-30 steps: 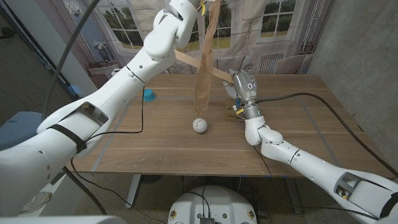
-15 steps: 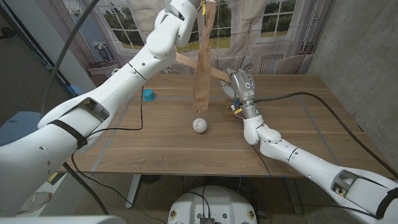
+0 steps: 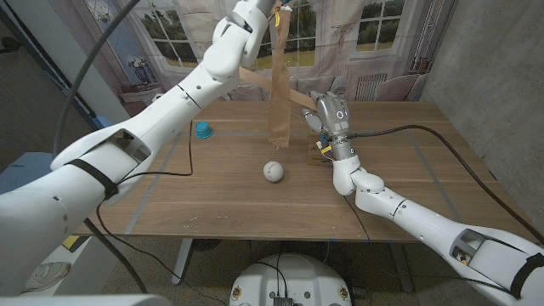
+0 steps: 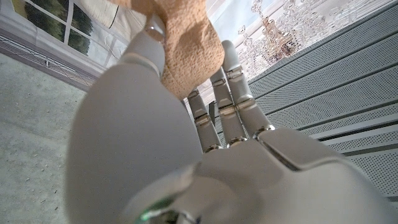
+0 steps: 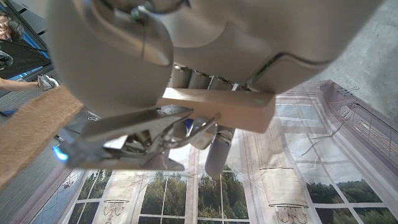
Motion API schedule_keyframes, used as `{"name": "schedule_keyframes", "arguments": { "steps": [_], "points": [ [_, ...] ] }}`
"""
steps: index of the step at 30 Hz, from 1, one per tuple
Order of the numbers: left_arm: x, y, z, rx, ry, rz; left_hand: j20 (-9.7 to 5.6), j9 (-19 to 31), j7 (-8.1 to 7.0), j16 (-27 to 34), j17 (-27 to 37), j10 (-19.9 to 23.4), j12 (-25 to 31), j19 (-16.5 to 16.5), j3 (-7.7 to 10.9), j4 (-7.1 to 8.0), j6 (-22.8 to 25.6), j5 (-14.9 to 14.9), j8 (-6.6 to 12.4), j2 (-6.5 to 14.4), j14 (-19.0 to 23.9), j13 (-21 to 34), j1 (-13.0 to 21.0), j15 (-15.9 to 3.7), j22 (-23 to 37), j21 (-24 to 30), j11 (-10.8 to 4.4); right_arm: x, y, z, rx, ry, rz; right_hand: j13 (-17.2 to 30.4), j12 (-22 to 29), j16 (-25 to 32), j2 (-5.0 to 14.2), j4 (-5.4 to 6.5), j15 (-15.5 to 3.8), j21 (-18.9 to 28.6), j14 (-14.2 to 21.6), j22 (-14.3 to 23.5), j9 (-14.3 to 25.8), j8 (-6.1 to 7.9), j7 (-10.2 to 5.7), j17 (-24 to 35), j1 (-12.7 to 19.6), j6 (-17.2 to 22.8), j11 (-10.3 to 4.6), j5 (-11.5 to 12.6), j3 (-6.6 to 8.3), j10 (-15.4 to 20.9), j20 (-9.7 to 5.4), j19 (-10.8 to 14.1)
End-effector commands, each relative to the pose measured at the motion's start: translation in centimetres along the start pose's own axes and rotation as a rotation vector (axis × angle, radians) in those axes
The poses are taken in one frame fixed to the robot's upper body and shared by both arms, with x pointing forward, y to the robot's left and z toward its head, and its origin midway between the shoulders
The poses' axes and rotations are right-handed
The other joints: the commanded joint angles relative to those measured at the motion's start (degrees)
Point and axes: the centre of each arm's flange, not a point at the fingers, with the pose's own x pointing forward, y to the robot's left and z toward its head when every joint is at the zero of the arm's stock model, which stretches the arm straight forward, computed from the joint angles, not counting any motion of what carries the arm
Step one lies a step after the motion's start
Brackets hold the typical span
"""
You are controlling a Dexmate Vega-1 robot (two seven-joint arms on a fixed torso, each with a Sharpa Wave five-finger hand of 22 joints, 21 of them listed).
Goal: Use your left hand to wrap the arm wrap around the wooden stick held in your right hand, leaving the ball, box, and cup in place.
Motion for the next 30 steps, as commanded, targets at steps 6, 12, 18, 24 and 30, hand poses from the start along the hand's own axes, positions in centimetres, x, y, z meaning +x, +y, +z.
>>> {"name": "schedule_keyframes", "arguments": {
  "steps": [6, 12, 18, 24, 30],
  "points": [
    [-0.1, -4.2, -0.4, 0.067, 0.042, -0.094, -9.9, -0.2, 6.88, 0.2, 4.7, 0.4, -0.3, 1.6, 6.25, 2.46, 8.5, 0.3, 0.0, 11.2, 9.0, 0.3, 9.3, -14.57, 0.3, 0.3, -0.1, 0.1, -0.8, -0.6, 0.023, 0.003, -0.041, 0.2, 0.4, 0.7, 7.82, 0.26, -2.59, 0.4, -0.4, 0.0, 0.0, 0.65, 1.12, 4.8, -7.8, 2.6, 0.07, 0.1, 0.2, -0.4, -4.63, 0.0],
    [-0.5, -6.0, -0.5, 0.083, 0.053, -0.145, -9.95, -0.3, 6.87, 0.1, 4.8, 0.6, -0.4, 1.6, 6.34, 2.48, 8.6, 0.3, -0.11, 11.1, 9.1, 0.3, 9.3, -14.62, 0.3, 0.4, -0.13, 0.2, -1.1, -0.8, 0.031, 0.007, -0.056, 0.3, 0.5, 0.7, 7.82, 0.3, -2.59, 0.3, -0.4, 0.0, 0.1, 0.86, 1.08, 4.8, -7.8, 2.5, -0.15, 0.1, 0.21, -0.4, -4.68, 0.0],
    [-1.1, -7.5, -0.2, 0.094, 0.047, -0.188, -9.93, -0.3, 6.9, -0.1, 4.9, 0.7, -0.6, 1.6, 6.45, 2.53, 8.6, 0.3, -0.17, 11.1, 9.2, 0.4, 9.2, -14.59, 0.3, 0.6, -0.15, 0.3, -1.5, -1.2, 0.034, 0.024, -0.077, 0.3, 0.6, 0.7, 7.83, 0.32, -2.6, 0.3, -0.4, 0.0, -0.1, 0.89, 0.98, 4.8, -7.9, 2.4, 0.0, 0.1, 0.22, -0.5, -4.68, -0.1],
    [-2.2, -9.2, 0.4, 0.104, 0.035, -0.238, -9.92, -0.4, 6.8, -0.2, 5.1, 0.7, -0.7, 1.6, 6.54, 2.56, 8.9, 0.3, -0.2, 11.0, 9.3, 0.5, 9.1, -14.71, 0.3, 0.7, -0.19, 0.6, -2.3, -1.7, 0.013, 0.058, -0.125, 0.3, 0.7, 0.7, 7.86, 0.34, -2.6, 0.3, -0.4, 0.0, -0.3, 1.0, 1.04, 4.8, -7.9, 2.4, -0.21, 0.1, 0.25, -0.5, -4.67, 0.0],
    [-2.8, -9.9, 0.4, 0.095, 0.037, -0.275, -9.93, -0.6, 6.55, -0.3, 5.2, 1.0, -0.9, 1.5, 6.61, 2.55, 9.2, 0.3, -0.25, 11.0, 9.4, 0.3, 9.0, -14.76, 0.3, 0.8, -0.19, 1.1, -2.9, -2.2, -0.019, 0.075, -0.156, 0.3, 0.7, 0.7, 7.87, 0.34, -2.6, 0.3, -0.5, 0.0, -0.1, 1.29, 0.97, 4.8, -7.9, 2.2, -0.17, 0.1, 0.29, -0.5, -4.71, -0.1]
  ]
}}
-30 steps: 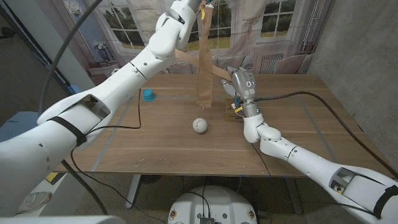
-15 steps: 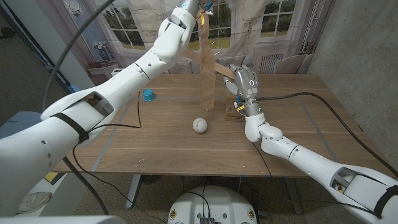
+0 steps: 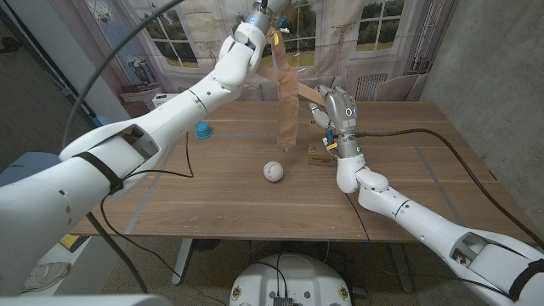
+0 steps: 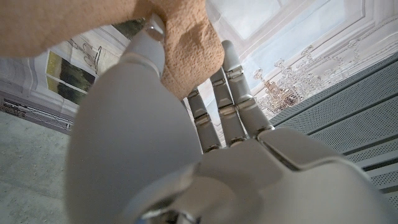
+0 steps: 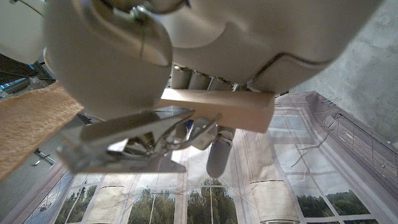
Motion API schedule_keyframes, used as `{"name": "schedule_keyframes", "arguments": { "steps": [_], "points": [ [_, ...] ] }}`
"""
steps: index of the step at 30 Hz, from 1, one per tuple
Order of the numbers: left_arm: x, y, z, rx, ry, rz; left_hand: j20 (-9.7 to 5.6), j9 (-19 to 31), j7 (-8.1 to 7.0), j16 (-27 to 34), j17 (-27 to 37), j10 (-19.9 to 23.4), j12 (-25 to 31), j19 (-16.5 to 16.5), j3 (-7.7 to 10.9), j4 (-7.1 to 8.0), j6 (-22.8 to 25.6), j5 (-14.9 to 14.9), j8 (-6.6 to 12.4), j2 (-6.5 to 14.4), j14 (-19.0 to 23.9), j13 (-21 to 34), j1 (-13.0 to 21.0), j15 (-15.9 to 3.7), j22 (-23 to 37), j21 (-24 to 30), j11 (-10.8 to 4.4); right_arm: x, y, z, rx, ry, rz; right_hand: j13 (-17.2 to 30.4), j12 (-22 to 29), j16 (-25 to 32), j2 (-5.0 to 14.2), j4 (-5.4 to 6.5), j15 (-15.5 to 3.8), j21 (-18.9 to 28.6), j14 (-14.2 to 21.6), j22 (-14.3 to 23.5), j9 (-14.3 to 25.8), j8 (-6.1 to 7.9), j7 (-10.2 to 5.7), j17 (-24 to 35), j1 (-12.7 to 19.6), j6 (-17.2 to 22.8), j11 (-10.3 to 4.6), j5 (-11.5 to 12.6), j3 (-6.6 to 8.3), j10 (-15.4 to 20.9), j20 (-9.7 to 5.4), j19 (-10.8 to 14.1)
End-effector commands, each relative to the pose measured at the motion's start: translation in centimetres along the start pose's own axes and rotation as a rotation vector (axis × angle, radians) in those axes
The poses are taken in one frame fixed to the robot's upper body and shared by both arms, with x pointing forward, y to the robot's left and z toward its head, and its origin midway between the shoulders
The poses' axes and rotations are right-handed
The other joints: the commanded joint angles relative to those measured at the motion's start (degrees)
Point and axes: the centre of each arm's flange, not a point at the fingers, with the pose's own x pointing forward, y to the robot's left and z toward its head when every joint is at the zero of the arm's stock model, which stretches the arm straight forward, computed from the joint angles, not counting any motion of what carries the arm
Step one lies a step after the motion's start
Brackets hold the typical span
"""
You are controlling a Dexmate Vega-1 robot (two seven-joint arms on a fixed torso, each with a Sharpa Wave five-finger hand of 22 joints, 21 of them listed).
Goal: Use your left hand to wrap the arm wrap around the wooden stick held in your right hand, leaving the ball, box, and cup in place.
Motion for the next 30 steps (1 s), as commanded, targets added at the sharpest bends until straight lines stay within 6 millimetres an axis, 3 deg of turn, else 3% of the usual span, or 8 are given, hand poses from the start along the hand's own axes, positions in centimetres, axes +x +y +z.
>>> {"name": "schedule_keyframes", "arguments": {
  "steps": [1, 7, 14, 24, 30],
  "points": [
    [-1.1, -2.8, 0.5, 0.011, -0.006, -0.091, -9.94, 0.0, 6.65, -0.2, 5.2, 0.7, -0.2, 1.5, 6.63, 2.53, 9.0, 0.6, 0.48, 10.9, 9.3, 0.0, 9.1, -14.58, 0.3, 0.5, 0.09, 0.9, -1.2, -0.8, -0.048, 0.03, -0.067, 0.4, 0.4, 0.4, 8.19, 0.34, -2.82, 0.3, -0.2, 0.0, 0.2, 0.36, 0.5, 4.8, -7.6, 0.5, 0.25, 0.1, 0.3, -0.3, -4.72, -0.1],
    [-0.5, -0.7, -1.2, -0.082, 0.044, -0.061, -9.92, -0.1, 6.81, -0.3, 5.4, 0.8, -0.3, 1.5, 6.73, 2.52, 8.8, 0.6, 0.28, 10.9, 9.3, 0.2, 9.0, -14.61, 0.3, 0.6, 0.02, 1.0, -0.4, -1.2, -0.066, 0.036, -0.037, 0.0, 0.4, 0.4, 8.15, 0.37, -2.81, 0.2, -0.3, 0.0, 0.1, 0.58, 0.35, 4.8, -7.6, 0.4, 0.0, 0.1, 0.3, -0.4, -4.78, -0.3],
    [-0.7, 1.9, -1.8, -0.043, 0.05, -0.035, -9.92, -0.1, 6.81, -0.5, 5.5, 1.0, -0.4, 1.5, 6.82, 2.47, 8.8, 0.6, 0.27, 10.8, 9.3, 0.2, 9.1, -14.57, 0.3, 0.7, 0.01, 0.9, 0.2, -2.6, -0.093, 0.085, -0.029, -0.4, 0.1, 0.3, 8.13, 0.39, -2.81, 0.2, -0.4, 0.0, 0.0, 0.8, 0.19, 4.8, -7.7, 0.2, -0.06, 0.2, 0.29, -0.4, -4.81, -0.5],
    [-0.8, 4.0, -3.0, -0.013, 0.076, -0.01, -9.9, 0.1, 6.7, -0.7, 5.9, 1.0, -0.6, 1.5, 6.95, 2.48, 8.6, 0.6, 0.18, 10.8, 9.4, 0.3, 9.1, -14.5, 0.3, 0.9, 0.03, 0.4, 1.5, -4.4, -0.129, 0.122, 0.019, -0.7, 0.0, 0.3, 8.1, 0.41, -2.82, 0.2, -0.4, 0.0, -0.3, 0.96, 0.3, 4.8, -7.7, 0.0, -0.16, 0.2, 0.26, -0.6, -4.69, -0.6],
    [-0.9, 4.2, -3.7, 0.02, 0.104, -0.018, -9.92, 0.0, 6.81, -0.8, 5.9, 1.0, -0.6, 1.5, 7.02, 2.51, 8.7, 0.6, 0.12, 10.8, 9.5, 0.5, 9.0, -14.63, 0.3, 0.9, 0.01, 0.0, 1.2, -4.7, -0.109, 0.116, 0.01, -0.5, 0.0, 0.3, 8.1, 0.4, -2.82, 0.2, -0.5, 0.0, -0.4, 1.19, 0.32, 4.8, -7.8, -0.1, 0.02, 0.2, 0.21, -0.5, -4.78, -0.7]
  ]
}}
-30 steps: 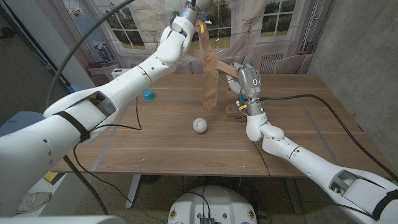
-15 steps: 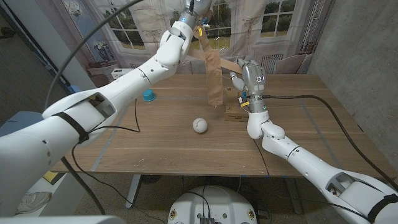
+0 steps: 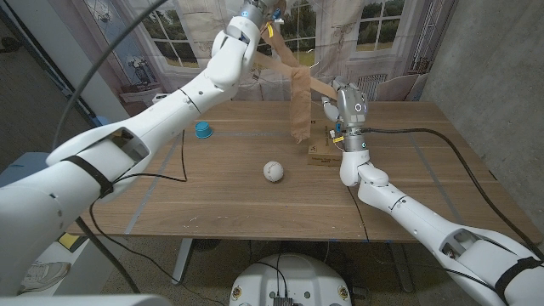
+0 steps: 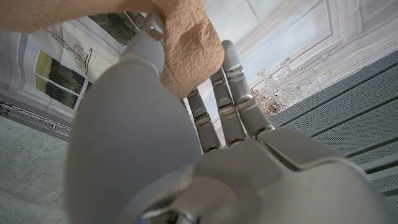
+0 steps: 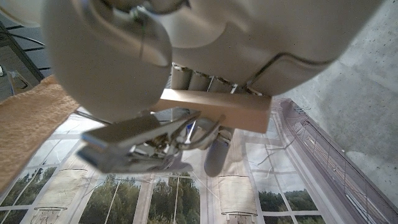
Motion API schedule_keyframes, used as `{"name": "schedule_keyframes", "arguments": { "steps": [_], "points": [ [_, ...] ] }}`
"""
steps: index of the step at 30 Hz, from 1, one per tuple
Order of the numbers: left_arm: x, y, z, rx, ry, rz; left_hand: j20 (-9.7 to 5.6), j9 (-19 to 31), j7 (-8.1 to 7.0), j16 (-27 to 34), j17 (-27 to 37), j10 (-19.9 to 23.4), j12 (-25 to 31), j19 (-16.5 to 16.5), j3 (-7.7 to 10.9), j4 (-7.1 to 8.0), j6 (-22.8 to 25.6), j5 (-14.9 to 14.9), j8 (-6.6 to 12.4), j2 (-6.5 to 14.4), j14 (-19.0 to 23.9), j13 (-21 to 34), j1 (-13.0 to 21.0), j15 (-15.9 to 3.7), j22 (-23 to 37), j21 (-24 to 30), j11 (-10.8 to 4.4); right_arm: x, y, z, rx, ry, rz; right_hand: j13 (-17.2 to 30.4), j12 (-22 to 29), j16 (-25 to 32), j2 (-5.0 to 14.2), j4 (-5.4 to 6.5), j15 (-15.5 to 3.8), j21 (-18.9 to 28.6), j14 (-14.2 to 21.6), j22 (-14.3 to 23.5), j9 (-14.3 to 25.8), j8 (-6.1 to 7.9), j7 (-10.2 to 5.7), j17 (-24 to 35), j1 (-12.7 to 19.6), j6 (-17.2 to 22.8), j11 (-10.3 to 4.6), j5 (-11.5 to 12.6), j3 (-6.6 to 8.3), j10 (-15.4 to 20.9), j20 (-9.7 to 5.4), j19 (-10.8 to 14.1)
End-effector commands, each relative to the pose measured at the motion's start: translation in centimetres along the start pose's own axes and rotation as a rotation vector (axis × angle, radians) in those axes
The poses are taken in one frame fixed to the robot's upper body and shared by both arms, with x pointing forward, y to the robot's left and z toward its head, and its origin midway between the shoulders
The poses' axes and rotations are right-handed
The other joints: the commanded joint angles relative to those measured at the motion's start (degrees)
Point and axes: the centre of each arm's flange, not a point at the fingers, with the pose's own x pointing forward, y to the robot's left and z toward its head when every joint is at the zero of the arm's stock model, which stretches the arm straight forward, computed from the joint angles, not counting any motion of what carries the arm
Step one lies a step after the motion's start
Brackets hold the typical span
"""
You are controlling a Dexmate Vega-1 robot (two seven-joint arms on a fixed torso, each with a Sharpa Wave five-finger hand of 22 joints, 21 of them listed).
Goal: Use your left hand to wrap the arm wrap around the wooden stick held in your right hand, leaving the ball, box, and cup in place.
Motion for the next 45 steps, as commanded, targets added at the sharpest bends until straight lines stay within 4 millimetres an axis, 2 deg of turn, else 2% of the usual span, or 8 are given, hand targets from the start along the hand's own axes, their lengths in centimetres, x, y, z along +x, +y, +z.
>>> {"name": "schedule_keyframes", "arguments": {
  "steps": [1, 10, 15, 26, 45],
  "points": [
    [-0.1, 1.4, -1.5, 0.051, 0.049, 0.006, -9.93, 0.3, 6.72, -0.1, 5.9, 0.4, -0.1, 1.5, 7.03, 2.53, 8.7, 0.3, 0.02, 10.8, 8.9, 0.3, 9.0, -14.53, 0.3, 0.5, -0.05, -0.5, 0.4, -1.2, 0.009, 0.016, 0.011, 0.3, -0.2, 0.3, 8.17, 0.13, -3.41, 0.2, 0.1, 0.0, 0.0, 0.25, -0.05, 1.3, -7.7, -0.2, 0.0, 0.2, -0.06, 0.3, -4.72, 0.0],
    [-0.1, -0.6, -2.9, 0.098, 0.098, -0.041, -9.94, 0.3, 6.67, -0.3, 6.2, 0.5, -0.3, 1.4, 7.16, 2.53, 8.7, 0.4, -0.03, 10.7, 8.9, 0.3, 9.0, -14.58, 0.3, 0.6, -0.15, -0.5, -1.1, -1.9, 0.152, 0.049, -0.048, 0.7, 0.1, 0.3, 8.18, 0.11, -3.4, 0.2, 0.1, 0.0, 0.0, 0.54, -0.05, 1.3, -7.7, -0.3, 0.29, 0.2, -0.07, 0.2, -4.76, -0.1],
    [-0.3, -1.4, -3.3, 0.099, 0.111, -0.056, -9.94, 0.4, 6.61, -0.4, 6.3, 0.6, -0.4, 1.4, 7.21, 2.51, 8.8, 0.4, 0.02, 10.7, 9.0, 0.3, 9.0, -14.52, 0.3, 0.6, -0.18, 0.0, -1.9, -1.6, 0.143, 0.032, -0.082, 0.9, 0.3, 0.3, 8.19, 0.12, -3.41, 0.3, 0.0, 0.0, 0.0, 0.72, 0.15, 1.3, -7.7, -0.3, 0.21, 0.2, -0.07, 0.2, -4.77, 0.0],
    [-1.0, -1.8, -3.9, 0.095, 0.128, -0.073, -9.97, 0.4, 6.74, -0.6, 6.5, 0.7, -0.5, 1.3, 7.35, 2.47, 8.8, 0.4, -0.08, 10.6, 9.2, 0.6, 9.0, -14.45, 0.3, 0.8, -0.22, 0.3, -1.4, -2.6, 0.119, 0.083, -0.079, 0.5, 0.1, 0.3, 8.22, 0.14, -3.41, 0.2, 0.0, 0.0, -0.4, 0.87, 0.0, 1.3, -7.8, -0.2, 0.31, 0.3, -0.06, 0.3, -4.69, 0.0],
    [-3.1, -8.9, -3.0, 0.057, 0.105, -0.237, -9.95, 0.5, 6.67, -1.0, 6.9, 0.8, -0.9, 1.3, 7.54, 2.55, 8.9, 0.3, -0.18, 10.6, 9.3, 0.6, 8.8, -14.48, 0.3, 1.0, -0.11, 2.1, -1.6, -3.5, 0.098, 0.153, -0.153, 1.0, 0.6, 0.3, 8.29, 0.12, -3.41, 0.3, 0.1, 0.0, -0.5, 1.36, -0.07, 1.3, -7.8, -0.4, -0.13, 0.2, -0.01, 0.4, -4.45, 0.1]
  ]
}}
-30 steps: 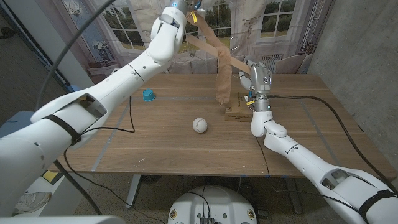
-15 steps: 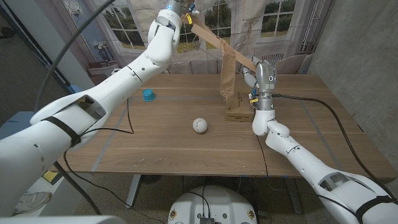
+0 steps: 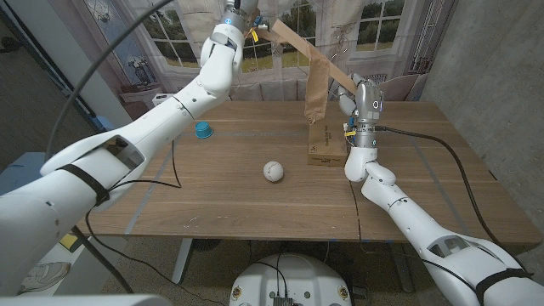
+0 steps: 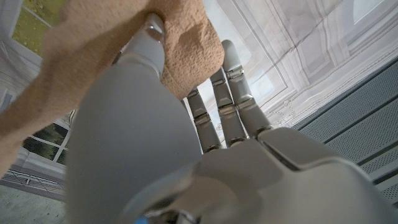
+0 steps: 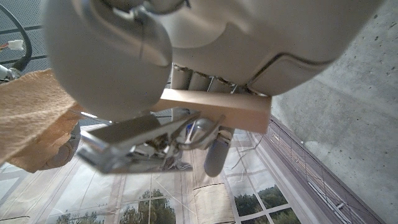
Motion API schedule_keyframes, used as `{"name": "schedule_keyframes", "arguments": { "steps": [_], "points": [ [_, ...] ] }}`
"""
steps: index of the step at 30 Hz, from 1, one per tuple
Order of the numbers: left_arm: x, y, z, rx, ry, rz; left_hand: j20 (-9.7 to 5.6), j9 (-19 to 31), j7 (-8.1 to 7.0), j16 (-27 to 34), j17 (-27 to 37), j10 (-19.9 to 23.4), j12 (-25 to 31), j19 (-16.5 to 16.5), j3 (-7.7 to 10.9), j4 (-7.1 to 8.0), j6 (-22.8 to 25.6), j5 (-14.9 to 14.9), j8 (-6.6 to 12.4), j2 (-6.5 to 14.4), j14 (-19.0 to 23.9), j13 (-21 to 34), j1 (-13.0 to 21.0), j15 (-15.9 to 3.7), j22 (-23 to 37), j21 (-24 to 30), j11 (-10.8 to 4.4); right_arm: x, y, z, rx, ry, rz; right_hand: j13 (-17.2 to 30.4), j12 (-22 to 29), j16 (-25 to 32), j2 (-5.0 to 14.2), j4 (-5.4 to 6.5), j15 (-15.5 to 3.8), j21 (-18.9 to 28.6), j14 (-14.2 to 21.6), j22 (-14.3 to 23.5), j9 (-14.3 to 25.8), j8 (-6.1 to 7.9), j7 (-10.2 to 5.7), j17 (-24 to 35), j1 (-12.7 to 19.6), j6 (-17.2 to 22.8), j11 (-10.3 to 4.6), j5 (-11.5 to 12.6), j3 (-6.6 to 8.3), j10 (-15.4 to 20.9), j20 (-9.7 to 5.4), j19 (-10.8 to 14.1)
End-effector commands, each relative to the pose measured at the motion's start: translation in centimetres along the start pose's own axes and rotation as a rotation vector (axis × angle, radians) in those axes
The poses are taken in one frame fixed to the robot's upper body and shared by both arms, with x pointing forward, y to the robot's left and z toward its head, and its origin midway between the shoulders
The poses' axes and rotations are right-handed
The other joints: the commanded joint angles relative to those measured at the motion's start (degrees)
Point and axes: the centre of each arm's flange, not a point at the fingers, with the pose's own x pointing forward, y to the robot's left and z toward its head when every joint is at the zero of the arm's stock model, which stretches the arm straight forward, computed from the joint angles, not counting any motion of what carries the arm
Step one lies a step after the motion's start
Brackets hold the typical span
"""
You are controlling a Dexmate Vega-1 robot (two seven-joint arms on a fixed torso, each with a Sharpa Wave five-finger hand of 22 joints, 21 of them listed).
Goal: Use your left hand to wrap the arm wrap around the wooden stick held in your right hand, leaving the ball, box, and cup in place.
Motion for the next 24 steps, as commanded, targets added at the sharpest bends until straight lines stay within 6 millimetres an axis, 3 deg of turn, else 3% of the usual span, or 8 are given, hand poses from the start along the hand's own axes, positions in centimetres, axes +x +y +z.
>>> {"name": "schedule_keyframes", "arguments": {
  "steps": [1, 12, 24],
  "points": [
    [-0.9, -4.7, 0.8, -0.01, -0.022, -0.106, -9.95, 0.2, 6.84, 0.4, 2.4, 0.5, -0.3, 1.3, 7.55, 2.53, 8.7, 0.3, 0.05, 10.6, 9.3, 0.0, 8.8, -14.55, 0.2, 0.3, 0.19, 1.2, 0.2, -0.4, -0.029, 0.033, -0.037, 0.3, 0.6, 0.3, 8.3, 0.23, -3.4, 0.3, 0.1, 0.0, -0.2, 0.3, -0.06, 1.3, -7.8, -0.2, -0.21, 0.2, 0.11, 0.1, -4.44, 0.1],
    [-2.0, -7.5, 2.1, -0.028, -0.065, -0.171, -9.96, 0.2, 6.79, 0.1, 2.6, 0.5, -0.5, 1.2, 7.67, 2.5, 8.7, 0.3, -0.05, 10.5, 9.2, 0.3, 8.8, -14.48, 0.2, 0.4, 0.11, 1.9, 0.5, -0.2, -0.059, 0.026, -0.039, 0.5, 1.0, 0.3, 8.31, 0.25, -3.39, 0.3, 0.1, 0.0, -0.3, 0.57, -0.05, 1.3, -7.8, -0.4, -0.39, 0.2, 0.09, -0.1, -4.44, 0.0],
    [-3.9, -8.4, 4.3, -0.08, -0.152, -0.208, -9.96, 0.2, 6.83, -0.1, 2.9, 0.6, -0.7, 1.2, 7.8, 2.51, 8.8, 0.3, -0.14, 10.5, 9.3, 0.3, 8.8, -14.67, 0.2, 0.5, 0.19, 2.7, 1.2, -0.6, -0.11, 0.06, -0.034, 0.4, 1.1, 0.3, 8.31, 0.27, -3.39, 0.3, 0.1, 0.0, -0.4, 0.72, -0.15, 1.3, -7.8, -0.5, -0.6, 0.2, 0.08, -0.3, -4.32, -0.2]
  ]
}}
